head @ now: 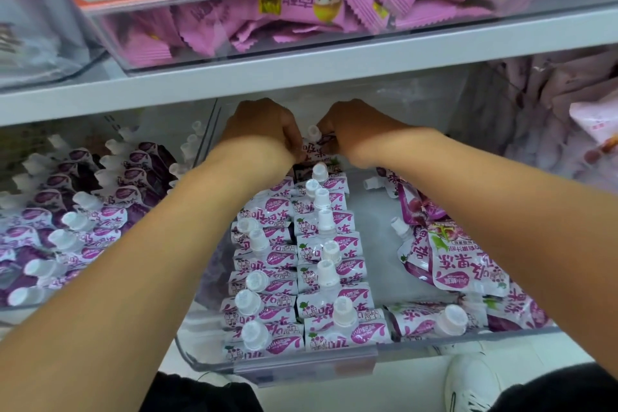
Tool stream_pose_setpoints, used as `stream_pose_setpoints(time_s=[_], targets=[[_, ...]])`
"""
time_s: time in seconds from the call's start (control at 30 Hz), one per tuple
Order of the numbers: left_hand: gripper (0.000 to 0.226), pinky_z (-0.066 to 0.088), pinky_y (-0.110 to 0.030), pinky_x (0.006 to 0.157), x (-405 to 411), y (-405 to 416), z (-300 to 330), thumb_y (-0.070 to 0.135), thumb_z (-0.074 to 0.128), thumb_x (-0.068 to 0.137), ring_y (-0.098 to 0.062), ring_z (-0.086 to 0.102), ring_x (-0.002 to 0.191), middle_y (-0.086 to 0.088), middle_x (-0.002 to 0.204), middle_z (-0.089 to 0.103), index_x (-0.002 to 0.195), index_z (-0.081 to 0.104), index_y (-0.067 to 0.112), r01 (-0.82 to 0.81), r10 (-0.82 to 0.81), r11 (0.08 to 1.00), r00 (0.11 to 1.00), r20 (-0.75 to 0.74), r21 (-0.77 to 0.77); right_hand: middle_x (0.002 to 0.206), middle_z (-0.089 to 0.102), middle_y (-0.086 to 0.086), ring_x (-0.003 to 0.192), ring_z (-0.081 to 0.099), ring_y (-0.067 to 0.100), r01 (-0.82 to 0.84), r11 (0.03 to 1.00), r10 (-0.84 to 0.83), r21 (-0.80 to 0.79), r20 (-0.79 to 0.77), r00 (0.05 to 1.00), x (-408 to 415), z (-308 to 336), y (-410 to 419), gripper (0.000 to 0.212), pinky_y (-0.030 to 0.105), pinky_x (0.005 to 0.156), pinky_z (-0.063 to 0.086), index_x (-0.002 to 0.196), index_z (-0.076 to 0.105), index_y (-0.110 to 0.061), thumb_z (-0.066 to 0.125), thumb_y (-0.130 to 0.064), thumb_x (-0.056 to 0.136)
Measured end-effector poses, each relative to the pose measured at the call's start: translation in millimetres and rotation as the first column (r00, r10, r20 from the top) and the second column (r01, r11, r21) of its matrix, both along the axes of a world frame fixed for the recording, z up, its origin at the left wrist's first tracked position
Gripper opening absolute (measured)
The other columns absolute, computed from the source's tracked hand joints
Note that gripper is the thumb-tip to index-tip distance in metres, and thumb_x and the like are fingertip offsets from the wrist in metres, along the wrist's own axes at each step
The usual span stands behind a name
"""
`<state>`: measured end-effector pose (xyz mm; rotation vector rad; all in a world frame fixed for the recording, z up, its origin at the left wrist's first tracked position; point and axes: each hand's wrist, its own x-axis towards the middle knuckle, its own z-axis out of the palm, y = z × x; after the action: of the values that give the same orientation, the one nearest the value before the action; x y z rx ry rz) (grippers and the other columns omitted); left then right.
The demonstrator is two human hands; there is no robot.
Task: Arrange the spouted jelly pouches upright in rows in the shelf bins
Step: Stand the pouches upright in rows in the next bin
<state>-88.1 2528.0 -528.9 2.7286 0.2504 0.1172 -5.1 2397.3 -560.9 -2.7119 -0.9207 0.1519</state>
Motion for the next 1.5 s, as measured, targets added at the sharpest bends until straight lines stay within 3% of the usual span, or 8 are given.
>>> stream_pose_setpoints(time_s=[0.13, 0.27, 0.5, 0.87, 1.13, 1.27, 1.37, 1.5], targets=[[0.024, 0.043, -0.023, 0.080, 4, 5, 1, 0.031, 0.076, 0.083, -0.012, 0.060, 0.086, 0.007, 0.104, 0.066, 0.103, 0.065, 0.023, 0.063, -0.062, 0.998, 0.996, 0.061, -0.014, 0.125, 0.061, 0.004, 0.109, 0.059, 0.025, -0.002, 0.999, 0.002, 0.032, 0.004, 1.000, -8, 11, -14, 0.032, 0.034, 0.093, 0.049, 0.122, 0.064, -0.021, 0.066, -0.021, 0.091], [0.008, 0.043, -0.022, 0.078, 7, 9, 1, 0.021, 0.070, 0.089, -0.011, 0.062, 0.077, 0.003, 0.100, 0.073, 0.097, 0.072, 0.023, 0.107, -0.107, 0.994, 0.994, 0.028, 0.007, 0.091, 0.070, -0.007, 0.081, 0.066, 0.011, -0.035, 0.990, 0.051, 0.140, -0.113, 0.992, -22, 30, -34, 0.022, 0.021, 0.068, 0.050, 0.093, 0.072, -0.024, 0.080, -0.035, 0.075], [0.030, 0.042, -0.026, 0.083, 10, 14, -3, 0.016, 0.061, 0.094, -0.020, 0.061, 0.108, 0.002, 0.124, 0.064, 0.121, 0.063, 0.028, 0.128, -0.118, 0.986, 0.989, -0.092, 0.104, 0.101, 0.063, -0.007, 0.077, 0.055, 0.006, -0.233, 0.970, 0.238, 0.070, -0.086, 0.967, -19, 6, -24, 0.038, 0.022, 0.070, 0.044, 0.119, 0.067, -0.028, 0.075, -0.035, 0.082], [0.030, 0.041, -0.031, 0.060, 5, 12, -6, 0.027, 0.045, 0.102, -0.016, 0.053, 0.076, 0.000, 0.098, 0.056, 0.131, 0.039, 0.028, 0.219, -0.184, 0.972, 0.930, -0.320, 0.080, 0.091, 0.075, 0.001, 0.084, 0.070, 0.015, 0.093, 0.868, 0.100, 0.488, -0.355, 0.930, -12, 2, -28, 0.018, 0.024, 0.074, 0.058, 0.102, 0.076, -0.015, 0.072, -0.024, 0.087], [0.049, 0.040, -0.027, 0.086, 0, 5, 0, 0.034, 0.055, 0.098, -0.019, 0.052, 0.112, 0.000, 0.141, 0.050, 0.144, 0.040, 0.026, 0.232, -0.199, 0.968, 0.943, -0.266, 0.097, 0.095, 0.071, 0.013, 0.083, 0.070, 0.023, 0.415, 0.715, 0.033, 0.562, -0.620, 0.784, -20, -3, -26, 0.012, 0.030, 0.074, 0.060, 0.103, 0.067, -0.006, 0.063, -0.011, 0.093], [0.056, 0.033, -0.024, 0.090, -3, 3, 0, 0.038, 0.050, 0.100, -0.023, 0.047, 0.124, -0.001, 0.150, 0.041, 0.150, 0.029, 0.026, 0.271, -0.215, 0.952, 0.925, -0.312, 0.145, 0.110, 0.064, 0.008, 0.098, 0.064, 0.026, 0.543, 0.685, -0.190, 0.486, -0.600, 0.777, -17, 7, -26, 0.030, 0.038, 0.085, 0.058, 0.121, 0.059, -0.013, 0.052, -0.031, 0.098], [0.061, 0.037, -0.027, 0.094, -4, 5, 0, 0.036, 0.051, 0.100, -0.023, 0.046, 0.127, -0.002, 0.152, 0.039, 0.152, 0.022, 0.028, 0.251, -0.196, 0.958, 0.926, -0.323, 0.137, 0.144, 0.045, 0.013, 0.129, 0.046, 0.033, 0.666, 0.646, -0.055, 0.373, -0.848, 0.528, -22, 5, -26, 0.069, 0.053, 0.103, 0.043, 0.146, 0.037, -0.016, 0.047, -0.059, 0.093], [0.064, 0.046, -0.034, 0.096, -4, 6, -4, 0.031, 0.053, 0.099, -0.023, 0.051, 0.118, -0.003, 0.150, 0.041, 0.152, 0.016, 0.031, 0.257, -0.200, 0.958, 0.914, -0.352, 0.124, 0.128, 0.062, 0.019, 0.116, 0.062, 0.034, 0.731, 0.566, 0.410, 0.381, -0.899, 0.151, -29, -3, -14, 0.081, 0.048, 0.099, 0.048, 0.137, 0.048, -0.009, 0.034, -0.072, 0.089]])
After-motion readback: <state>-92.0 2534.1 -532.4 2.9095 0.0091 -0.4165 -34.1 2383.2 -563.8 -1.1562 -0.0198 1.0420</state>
